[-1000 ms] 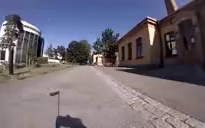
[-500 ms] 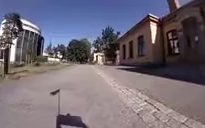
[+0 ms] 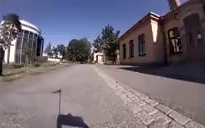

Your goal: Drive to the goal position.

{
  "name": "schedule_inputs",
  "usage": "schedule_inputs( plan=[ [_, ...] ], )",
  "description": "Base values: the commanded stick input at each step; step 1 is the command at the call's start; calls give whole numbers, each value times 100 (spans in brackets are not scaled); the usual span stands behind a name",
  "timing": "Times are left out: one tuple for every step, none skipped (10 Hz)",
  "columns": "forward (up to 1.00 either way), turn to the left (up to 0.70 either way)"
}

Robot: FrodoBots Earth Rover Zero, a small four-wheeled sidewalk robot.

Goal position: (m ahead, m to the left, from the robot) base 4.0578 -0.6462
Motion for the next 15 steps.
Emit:
schedule_inputs(
  plan=[
    [70,-14],
    [70,-14],
    [70,-14],
    [70,-14],
    [70,-14],
    [70,-14],
    [70,-14],
    [70,-14],
    [70,-14],
    [70,-14],
    [70,-14],
    [70,-14],
    [70,-14],
    [70,-14],
    [70,-14]
  ],
)
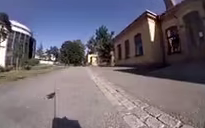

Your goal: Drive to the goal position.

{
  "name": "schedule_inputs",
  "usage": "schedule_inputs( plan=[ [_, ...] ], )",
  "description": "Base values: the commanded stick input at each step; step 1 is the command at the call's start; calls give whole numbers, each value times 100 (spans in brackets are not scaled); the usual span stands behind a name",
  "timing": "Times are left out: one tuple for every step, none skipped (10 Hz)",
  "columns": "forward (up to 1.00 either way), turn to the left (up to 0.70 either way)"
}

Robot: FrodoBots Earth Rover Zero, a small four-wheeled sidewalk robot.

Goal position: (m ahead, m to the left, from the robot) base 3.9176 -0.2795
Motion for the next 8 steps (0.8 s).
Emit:
schedule_inputs(
  plan=[
    [70,-14],
    [70,-14],
    [70,-11],
    [70,-7],
    [70,-2],
    [70,0],
    [70,0],
    [70,0]
  ],
)
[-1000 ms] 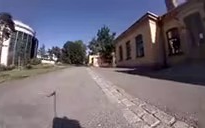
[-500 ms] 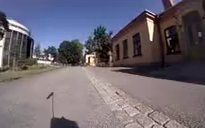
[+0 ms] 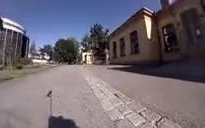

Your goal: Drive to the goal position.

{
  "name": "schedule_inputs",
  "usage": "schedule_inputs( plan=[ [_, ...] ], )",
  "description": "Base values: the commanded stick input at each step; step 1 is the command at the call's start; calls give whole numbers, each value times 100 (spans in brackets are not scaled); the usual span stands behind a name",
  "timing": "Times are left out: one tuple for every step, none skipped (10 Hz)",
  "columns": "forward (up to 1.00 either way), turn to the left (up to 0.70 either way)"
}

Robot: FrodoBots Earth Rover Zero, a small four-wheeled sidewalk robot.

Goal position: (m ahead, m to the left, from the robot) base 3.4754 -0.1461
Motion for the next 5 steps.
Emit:
schedule_inputs(
  plan=[
    [70,0],
    [70,0],
    [70,0],
    [70,0],
    [70,0]
  ],
)
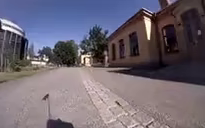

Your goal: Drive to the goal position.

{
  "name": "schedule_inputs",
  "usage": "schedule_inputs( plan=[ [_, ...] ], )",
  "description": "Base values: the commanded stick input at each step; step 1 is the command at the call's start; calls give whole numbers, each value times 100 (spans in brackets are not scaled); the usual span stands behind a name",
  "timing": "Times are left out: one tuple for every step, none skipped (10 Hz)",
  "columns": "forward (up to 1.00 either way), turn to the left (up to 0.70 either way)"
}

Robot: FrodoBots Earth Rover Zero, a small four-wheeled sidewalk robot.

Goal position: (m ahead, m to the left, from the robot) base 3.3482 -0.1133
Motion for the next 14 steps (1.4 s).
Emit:
schedule_inputs(
  plan=[
    [70,0],
    [70,0],
    [70,0],
    [70,0],
    [70,0],
    [70,0],
    [70,0],
    [70,0],
    [70,0],
    [70,0],
    [70,0],
    [70,0],
    [70,0],
    [70,0]
  ],
)
